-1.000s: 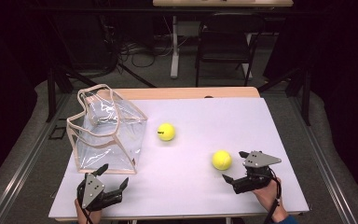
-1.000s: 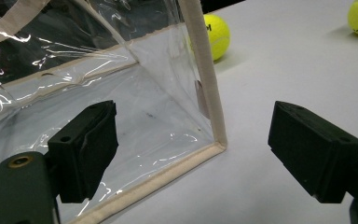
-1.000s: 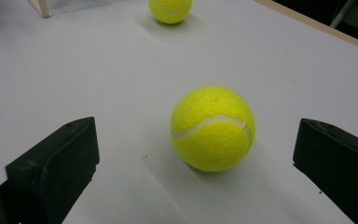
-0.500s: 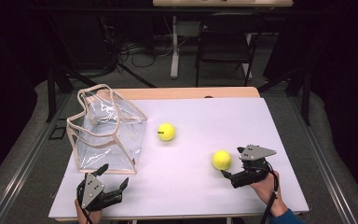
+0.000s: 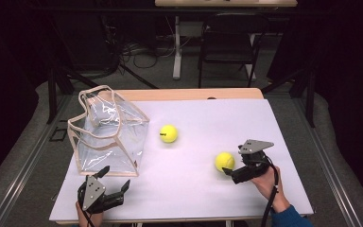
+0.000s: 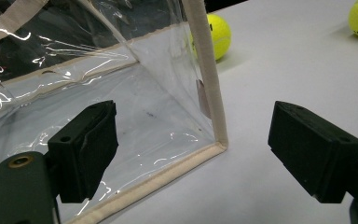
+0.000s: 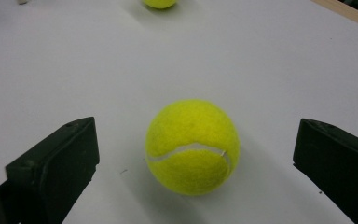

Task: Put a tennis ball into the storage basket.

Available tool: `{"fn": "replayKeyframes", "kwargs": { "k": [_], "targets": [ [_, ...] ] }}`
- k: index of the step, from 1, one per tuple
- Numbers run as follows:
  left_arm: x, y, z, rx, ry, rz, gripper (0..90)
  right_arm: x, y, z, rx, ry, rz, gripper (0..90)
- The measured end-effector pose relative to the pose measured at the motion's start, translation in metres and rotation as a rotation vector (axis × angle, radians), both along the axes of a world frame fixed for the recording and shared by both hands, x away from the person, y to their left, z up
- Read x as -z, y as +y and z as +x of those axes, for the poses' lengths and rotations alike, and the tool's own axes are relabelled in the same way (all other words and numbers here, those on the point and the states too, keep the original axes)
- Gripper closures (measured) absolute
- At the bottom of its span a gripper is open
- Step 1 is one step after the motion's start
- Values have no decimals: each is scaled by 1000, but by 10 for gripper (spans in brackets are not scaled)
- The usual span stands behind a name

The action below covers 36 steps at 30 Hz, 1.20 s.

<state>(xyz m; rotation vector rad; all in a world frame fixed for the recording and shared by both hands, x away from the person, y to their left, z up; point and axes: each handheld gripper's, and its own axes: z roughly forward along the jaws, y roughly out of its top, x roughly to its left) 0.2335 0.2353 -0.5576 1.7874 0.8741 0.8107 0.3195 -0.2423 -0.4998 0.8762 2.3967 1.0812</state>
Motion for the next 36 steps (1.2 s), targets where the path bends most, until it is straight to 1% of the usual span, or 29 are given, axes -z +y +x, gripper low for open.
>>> {"fn": "replayKeyframes", "kwargs": {
  "k": [3,7,12,13,15,19,20,23,27,30,36],
  "targets": [
    [0,0,-1,1,-1,0,160,-1,2,2,2,5,-10,0],
    [-1,-1,-1,1,-5,1,160,-1,5,7,2,24,-24,0],
    [-1,0,-1,3,-8,-2,159,-1,7,15,5,56,-28,0],
    [-1,0,-2,3,-9,-3,159,0,8,19,5,66,-37,0],
    [-1,0,-2,2,-9,-1,159,0,8,20,5,70,-41,0],
    [-1,0,-2,2,-13,2,159,2,13,26,-1,105,-62,0],
    [-1,-1,-2,2,-12,3,159,2,13,26,-1,105,-62,0],
    [-1,0,-1,2,-9,2,159,4,16,30,-3,124,-73,0],
    [-1,0,-2,4,-10,2,159,6,19,35,1,136,-91,0],
    [-1,-1,-2,3,-12,4,159,9,22,37,4,144,-118,0],
    [-1,0,-1,5,-9,0,159,14,23,41,5,163,-122,0]
  ]
}}
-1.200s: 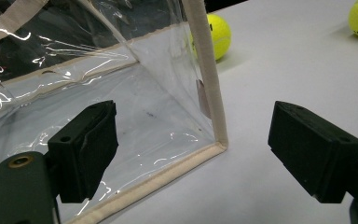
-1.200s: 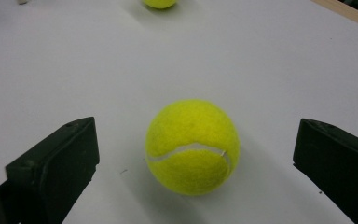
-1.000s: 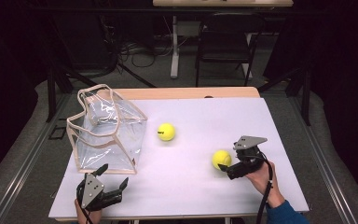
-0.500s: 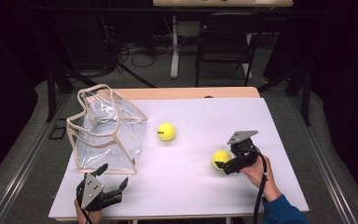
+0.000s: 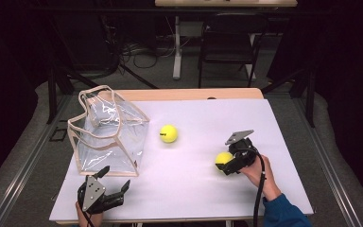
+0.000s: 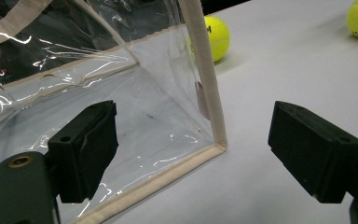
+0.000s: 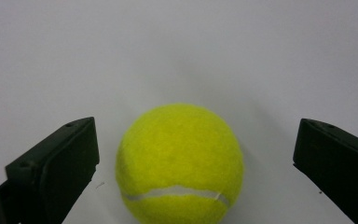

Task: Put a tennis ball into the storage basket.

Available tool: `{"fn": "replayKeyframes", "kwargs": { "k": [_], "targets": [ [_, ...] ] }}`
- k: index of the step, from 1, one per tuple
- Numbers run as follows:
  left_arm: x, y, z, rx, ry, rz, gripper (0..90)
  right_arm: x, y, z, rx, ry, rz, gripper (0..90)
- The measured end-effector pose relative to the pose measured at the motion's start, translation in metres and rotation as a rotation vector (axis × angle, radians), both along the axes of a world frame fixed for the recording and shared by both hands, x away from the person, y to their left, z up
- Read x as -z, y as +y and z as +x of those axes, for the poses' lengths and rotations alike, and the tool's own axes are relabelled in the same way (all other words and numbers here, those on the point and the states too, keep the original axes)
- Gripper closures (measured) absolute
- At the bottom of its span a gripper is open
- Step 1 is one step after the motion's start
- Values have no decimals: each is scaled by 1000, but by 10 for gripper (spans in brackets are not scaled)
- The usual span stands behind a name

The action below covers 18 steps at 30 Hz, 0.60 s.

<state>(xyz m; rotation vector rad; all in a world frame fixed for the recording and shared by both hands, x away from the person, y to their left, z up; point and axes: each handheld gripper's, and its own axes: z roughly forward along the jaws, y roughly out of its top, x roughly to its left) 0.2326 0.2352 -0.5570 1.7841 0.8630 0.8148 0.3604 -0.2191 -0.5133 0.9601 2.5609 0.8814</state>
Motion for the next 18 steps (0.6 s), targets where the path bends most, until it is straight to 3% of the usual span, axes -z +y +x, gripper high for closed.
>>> {"fn": "replayKeyframes", "kwargs": {
  "k": [18],
  "targets": [
    [-1,0,-1,-2,1,3,160,15,6,4,-14,60,-48,16]
  ]
}}
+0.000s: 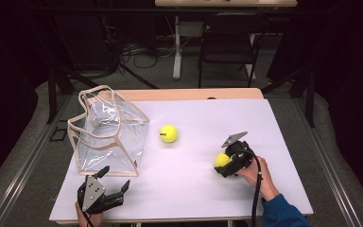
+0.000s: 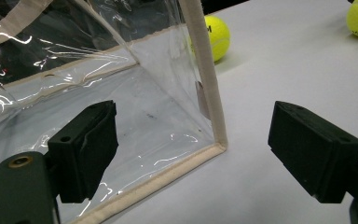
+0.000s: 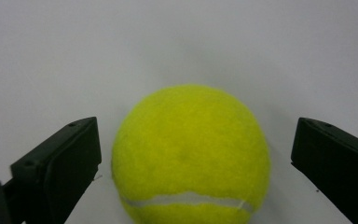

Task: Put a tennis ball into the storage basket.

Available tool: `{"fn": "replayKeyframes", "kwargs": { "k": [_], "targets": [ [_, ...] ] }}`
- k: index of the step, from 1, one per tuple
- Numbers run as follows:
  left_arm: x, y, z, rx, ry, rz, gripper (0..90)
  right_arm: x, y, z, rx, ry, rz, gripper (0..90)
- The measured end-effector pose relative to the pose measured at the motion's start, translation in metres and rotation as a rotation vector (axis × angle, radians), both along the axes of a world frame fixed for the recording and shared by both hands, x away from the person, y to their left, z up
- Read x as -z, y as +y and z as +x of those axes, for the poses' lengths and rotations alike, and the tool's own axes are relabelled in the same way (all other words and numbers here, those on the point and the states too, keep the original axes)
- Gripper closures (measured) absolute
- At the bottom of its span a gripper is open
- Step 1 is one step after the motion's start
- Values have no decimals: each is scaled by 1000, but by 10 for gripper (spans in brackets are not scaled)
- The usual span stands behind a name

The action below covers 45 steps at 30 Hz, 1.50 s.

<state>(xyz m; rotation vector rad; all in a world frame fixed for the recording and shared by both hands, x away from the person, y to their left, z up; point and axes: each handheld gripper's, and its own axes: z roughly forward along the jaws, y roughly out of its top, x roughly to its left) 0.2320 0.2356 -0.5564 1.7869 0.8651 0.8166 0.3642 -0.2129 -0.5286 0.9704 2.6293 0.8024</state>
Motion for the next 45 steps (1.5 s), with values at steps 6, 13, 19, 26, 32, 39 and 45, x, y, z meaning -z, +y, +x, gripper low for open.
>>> {"fn": "replayKeyframes", "kwargs": {
  "k": [6,13,19,26,32,39,45],
  "targets": [
    [0,1,0,-1,0,0,160,2,0,-1,2,13,3,107],
    [0,2,-1,-10,-6,0,159,5,0,0,2,25,-1,222],
    [0,2,0,-4,-1,2,159,5,0,0,-7,29,12,255],
    [0,2,-1,-11,-5,2,159,4,-1,1,-8,27,15,259],
    [0,2,-1,-8,-6,2,159,2,-2,0,-4,13,17,259],
    [0,2,-1,-13,-7,2,160,-6,-3,-5,8,-44,54,260],
    [0,1,-1,1,-1,4,159,-10,-2,-8,0,-68,63,260]
  ]
}}
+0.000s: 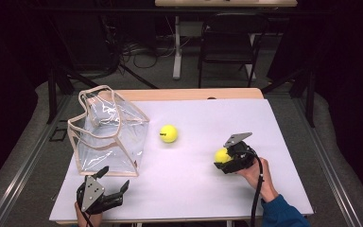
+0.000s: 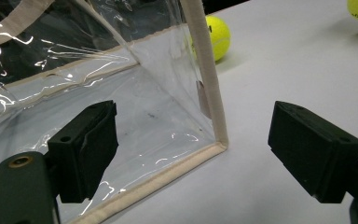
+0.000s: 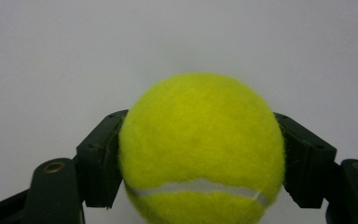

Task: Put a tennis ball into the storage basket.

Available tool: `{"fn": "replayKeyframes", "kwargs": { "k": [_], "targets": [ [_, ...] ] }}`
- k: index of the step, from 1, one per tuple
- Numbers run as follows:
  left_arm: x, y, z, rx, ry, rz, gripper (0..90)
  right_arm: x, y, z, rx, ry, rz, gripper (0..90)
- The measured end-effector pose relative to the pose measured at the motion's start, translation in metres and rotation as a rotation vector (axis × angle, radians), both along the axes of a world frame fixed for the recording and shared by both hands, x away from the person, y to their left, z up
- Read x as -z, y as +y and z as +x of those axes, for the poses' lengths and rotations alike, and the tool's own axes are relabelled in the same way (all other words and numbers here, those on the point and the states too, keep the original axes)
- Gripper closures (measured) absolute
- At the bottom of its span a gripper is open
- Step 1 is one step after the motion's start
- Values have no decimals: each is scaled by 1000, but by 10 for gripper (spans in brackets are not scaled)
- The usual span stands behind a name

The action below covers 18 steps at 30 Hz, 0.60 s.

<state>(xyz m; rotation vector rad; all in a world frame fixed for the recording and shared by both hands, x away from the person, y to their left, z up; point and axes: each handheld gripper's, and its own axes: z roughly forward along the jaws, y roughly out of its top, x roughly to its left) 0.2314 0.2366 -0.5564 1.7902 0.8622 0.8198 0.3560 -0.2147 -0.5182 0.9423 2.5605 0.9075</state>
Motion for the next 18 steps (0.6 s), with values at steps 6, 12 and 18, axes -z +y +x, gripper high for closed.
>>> {"fn": "replayKeyframes", "kwargs": {
  "k": [6,12,18],
  "targets": [
    [1,0,2,3,8,-1,159,-3,2,-2,-11,-21,16,260],
    [1,0,1,6,7,-4,159,-10,3,-6,-8,-74,37,260],
    [2,-1,3,4,14,2,160,-17,5,-10,-18,-117,64,261]
  ]
}}
